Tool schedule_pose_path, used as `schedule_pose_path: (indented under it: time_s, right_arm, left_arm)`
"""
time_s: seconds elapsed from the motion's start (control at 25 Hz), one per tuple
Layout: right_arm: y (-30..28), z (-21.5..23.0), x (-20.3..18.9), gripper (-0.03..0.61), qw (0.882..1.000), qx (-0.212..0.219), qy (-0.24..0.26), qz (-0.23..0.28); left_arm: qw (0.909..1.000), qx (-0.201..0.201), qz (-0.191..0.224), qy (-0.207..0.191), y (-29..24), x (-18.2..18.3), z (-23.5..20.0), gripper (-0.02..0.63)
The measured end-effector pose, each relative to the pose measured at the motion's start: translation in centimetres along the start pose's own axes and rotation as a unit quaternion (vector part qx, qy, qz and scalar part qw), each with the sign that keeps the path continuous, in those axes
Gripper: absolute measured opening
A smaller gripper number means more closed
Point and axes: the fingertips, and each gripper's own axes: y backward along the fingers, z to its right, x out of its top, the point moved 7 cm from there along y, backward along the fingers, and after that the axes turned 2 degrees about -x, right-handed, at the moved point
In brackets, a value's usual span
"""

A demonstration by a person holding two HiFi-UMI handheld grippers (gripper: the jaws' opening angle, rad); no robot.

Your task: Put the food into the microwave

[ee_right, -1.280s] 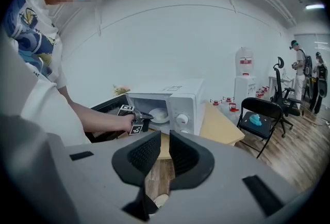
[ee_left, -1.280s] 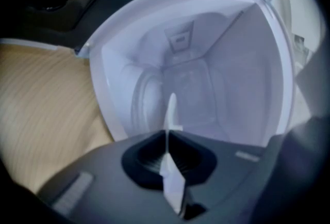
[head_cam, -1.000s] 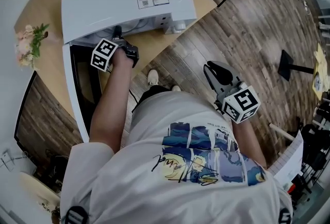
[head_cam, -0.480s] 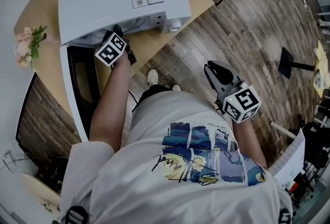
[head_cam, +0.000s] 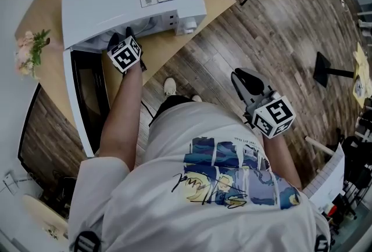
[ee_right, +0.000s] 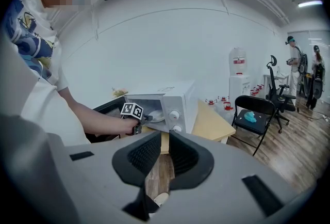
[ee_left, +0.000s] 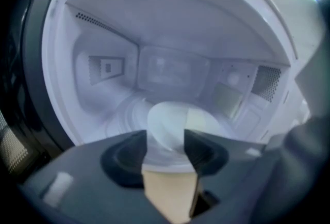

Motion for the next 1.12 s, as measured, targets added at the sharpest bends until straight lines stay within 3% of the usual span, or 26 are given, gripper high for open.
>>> schedule_pose_path:
  time_s: [0.64,1.12]
  right_arm:
    - [2.7,1.0,-1.6,0.031,0.998,0.051,0.017,0.025]
    - [4.6,0.8,-4.6,0.021,0.994,0.1,0.024,0.033]
  left_arm:
    - [0.9995,-0.002,0.03,-0.013,7.7,-0.5,2.4,0.196]
    - [0.9986,-0.043,0.028,-0.013,16.1,-4.2,5.5,0.014]
